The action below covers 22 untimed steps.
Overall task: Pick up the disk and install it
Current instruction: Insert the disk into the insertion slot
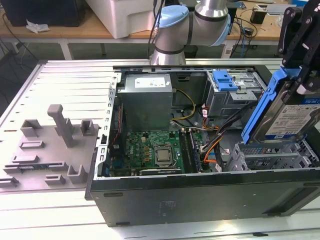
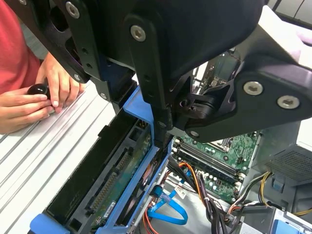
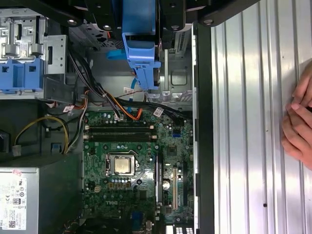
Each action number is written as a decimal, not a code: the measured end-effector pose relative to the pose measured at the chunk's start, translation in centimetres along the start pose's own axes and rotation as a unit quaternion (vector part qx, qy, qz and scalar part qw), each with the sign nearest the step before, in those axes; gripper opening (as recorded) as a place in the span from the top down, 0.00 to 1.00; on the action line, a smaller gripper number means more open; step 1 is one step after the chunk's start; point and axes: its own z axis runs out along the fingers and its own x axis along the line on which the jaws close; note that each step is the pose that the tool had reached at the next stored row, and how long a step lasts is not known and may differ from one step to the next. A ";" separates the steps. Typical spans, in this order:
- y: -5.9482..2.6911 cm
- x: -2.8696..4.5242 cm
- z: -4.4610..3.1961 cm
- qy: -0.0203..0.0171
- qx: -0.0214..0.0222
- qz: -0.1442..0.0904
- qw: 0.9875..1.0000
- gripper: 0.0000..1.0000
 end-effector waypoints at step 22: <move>0.06 0.03 0.82 0.000 0.000 0.000 1.000 0.64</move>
